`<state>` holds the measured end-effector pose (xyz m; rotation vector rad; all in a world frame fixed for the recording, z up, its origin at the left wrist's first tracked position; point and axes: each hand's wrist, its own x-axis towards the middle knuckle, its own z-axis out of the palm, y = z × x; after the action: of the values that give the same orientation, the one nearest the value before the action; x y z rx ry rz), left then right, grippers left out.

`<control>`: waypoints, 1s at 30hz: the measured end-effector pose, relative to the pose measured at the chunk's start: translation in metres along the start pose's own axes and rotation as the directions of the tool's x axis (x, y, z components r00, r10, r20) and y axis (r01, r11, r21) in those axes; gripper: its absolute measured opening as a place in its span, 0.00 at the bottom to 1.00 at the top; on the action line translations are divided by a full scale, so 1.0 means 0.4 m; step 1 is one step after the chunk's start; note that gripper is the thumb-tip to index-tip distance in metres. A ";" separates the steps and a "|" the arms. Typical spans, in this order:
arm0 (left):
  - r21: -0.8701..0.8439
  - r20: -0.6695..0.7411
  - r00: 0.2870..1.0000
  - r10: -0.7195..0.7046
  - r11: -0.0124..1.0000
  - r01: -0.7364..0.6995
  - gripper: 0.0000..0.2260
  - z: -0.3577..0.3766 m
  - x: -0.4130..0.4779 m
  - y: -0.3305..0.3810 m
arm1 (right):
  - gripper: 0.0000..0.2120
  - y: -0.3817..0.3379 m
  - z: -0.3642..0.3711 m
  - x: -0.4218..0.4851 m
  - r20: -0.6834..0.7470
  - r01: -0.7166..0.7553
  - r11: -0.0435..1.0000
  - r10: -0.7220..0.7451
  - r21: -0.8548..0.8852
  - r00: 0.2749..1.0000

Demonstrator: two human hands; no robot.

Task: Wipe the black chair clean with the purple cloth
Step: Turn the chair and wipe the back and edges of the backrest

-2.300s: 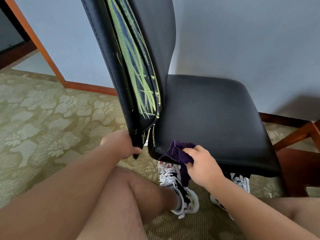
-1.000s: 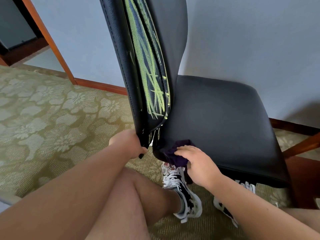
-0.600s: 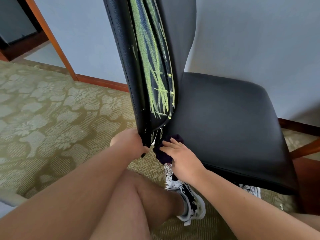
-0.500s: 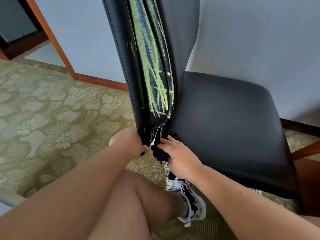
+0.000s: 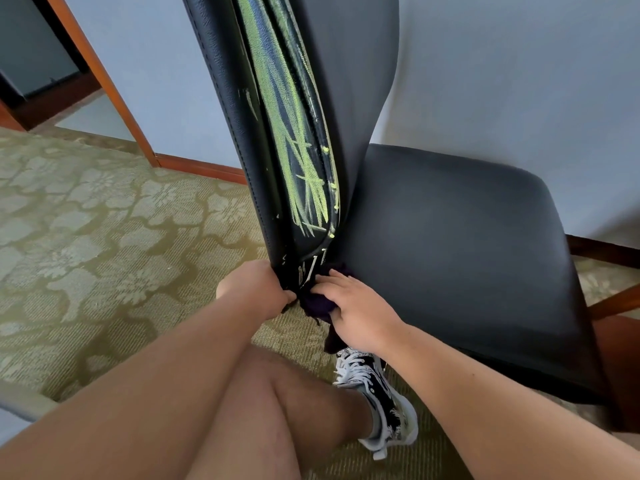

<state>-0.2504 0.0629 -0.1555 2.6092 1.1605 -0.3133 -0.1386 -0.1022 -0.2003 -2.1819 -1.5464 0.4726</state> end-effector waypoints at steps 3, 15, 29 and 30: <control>-0.017 0.019 1.000 -0.002 1.000 0.002 0.15 -0.005 -0.002 0.000 | 0.28 0.016 -0.007 -0.054 -0.010 0.000 1.000 0.000 -0.008 1.000; -0.009 0.034 0.999 0.014 1.000 -0.014 0.16 -0.023 -0.033 0.019 | 0.31 0.077 0.001 -0.244 -0.126 -0.121 0.991 0.114 -0.052 0.986; 0.008 0.056 0.993 0.107 0.994 -0.108 0.14 0.002 -0.001 0.001 | 0.27 -0.013 0.034 -0.023 -0.071 -0.151 0.988 0.149 -0.014 0.986; 0.014 0.054 0.991 0.120 0.993 -0.121 0.13 0.005 0.002 -0.001 | 0.26 -0.011 0.037 -0.007 -0.063 -0.137 0.990 0.135 -0.017 0.989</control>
<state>-0.2502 0.0632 -0.1578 2.6551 0.9823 -0.3675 -0.1504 -0.1015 -0.2107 -2.3060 -1.3825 0.4283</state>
